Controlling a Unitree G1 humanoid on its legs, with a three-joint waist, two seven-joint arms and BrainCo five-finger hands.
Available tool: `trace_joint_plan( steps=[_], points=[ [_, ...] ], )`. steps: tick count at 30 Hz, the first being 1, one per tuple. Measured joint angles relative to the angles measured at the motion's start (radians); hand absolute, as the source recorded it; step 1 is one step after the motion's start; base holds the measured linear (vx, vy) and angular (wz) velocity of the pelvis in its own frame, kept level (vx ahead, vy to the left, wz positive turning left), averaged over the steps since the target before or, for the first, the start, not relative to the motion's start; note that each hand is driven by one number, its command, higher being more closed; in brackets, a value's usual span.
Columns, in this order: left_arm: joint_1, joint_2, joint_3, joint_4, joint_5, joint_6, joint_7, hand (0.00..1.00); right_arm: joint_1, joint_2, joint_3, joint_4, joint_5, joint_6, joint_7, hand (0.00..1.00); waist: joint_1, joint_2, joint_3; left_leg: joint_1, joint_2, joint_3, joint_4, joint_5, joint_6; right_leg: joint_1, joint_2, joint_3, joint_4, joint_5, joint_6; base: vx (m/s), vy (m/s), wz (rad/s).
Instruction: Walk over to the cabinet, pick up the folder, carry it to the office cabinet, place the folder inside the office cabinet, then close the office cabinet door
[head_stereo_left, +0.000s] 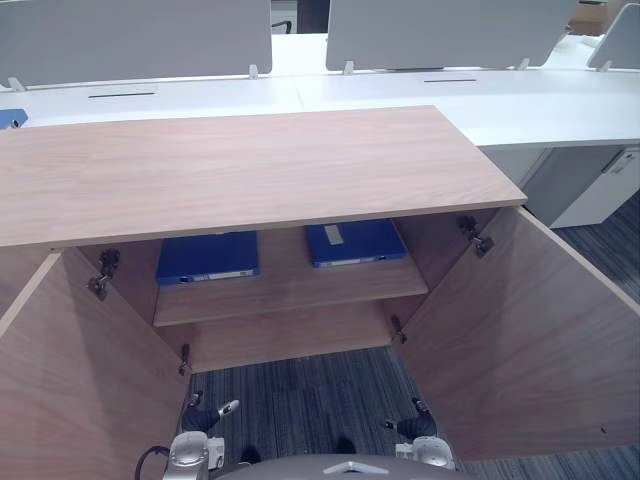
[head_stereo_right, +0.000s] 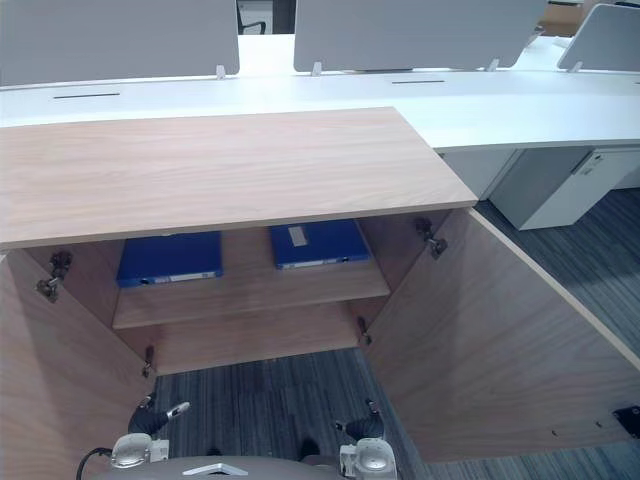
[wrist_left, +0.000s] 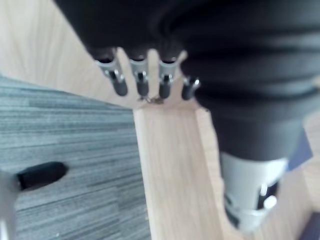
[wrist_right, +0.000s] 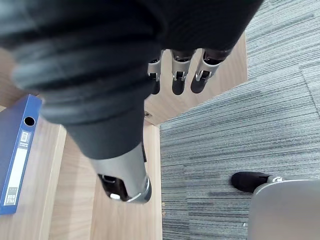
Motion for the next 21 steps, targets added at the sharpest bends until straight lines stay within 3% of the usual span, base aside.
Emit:
trace_joint_plan(
  steps=[5,10,17,21],
  points=[
    [0.016,0.003,0.032,0.022,0.012,0.0,0.0,0.0,0.06,0.001,-0.016,-0.208,-0.002,-0.017,-0.001,0.0,-0.004,0.002,0.001,0.017,0.001,0.04,0.006,-0.019,-0.002,-0.002,0.004,0.041,-0.004,0.006,0.008,0.03,0.012,-0.25],
    [0.032,0.005,0.049,0.022,0.032,-0.001,0.0,0.0,0.113,0.004,-0.12,-0.477,-0.002,-0.042,-0.013,0.0,-0.027,0.002,0.001,0.048,0.003,0.101,0.006,-0.045,-0.007,-0.006,0.016,0.099,0.001,0.009,0.008,0.03,0.01,-0.39],
    [0.055,0.008,0.055,0.022,0.05,-0.005,0.0,0.0,0.136,0.009,-0.288,-0.77,-0.002,-0.089,-0.089,0.0,-0.058,0.008,0.0,0.055,0.025,0.206,0.094,-0.128,-0.021,-0.033,0.041,0.218,0.01,0.014,0.006,0.02,-0.005,-0.53],
    [0.062,-0.001,0.052,0.017,0.05,-0.006,-0.001,0.0,0.136,0.012,-0.375,-0.843,-0.002,-0.106,-0.142,0.0,-0.081,0.021,0.004,0.056,0.031,0.253,0.123,-0.164,-0.024,-0.048,0.049,0.261,0.014,0.014,0.006,0.0,-0.011,-0.36]
  ],
)
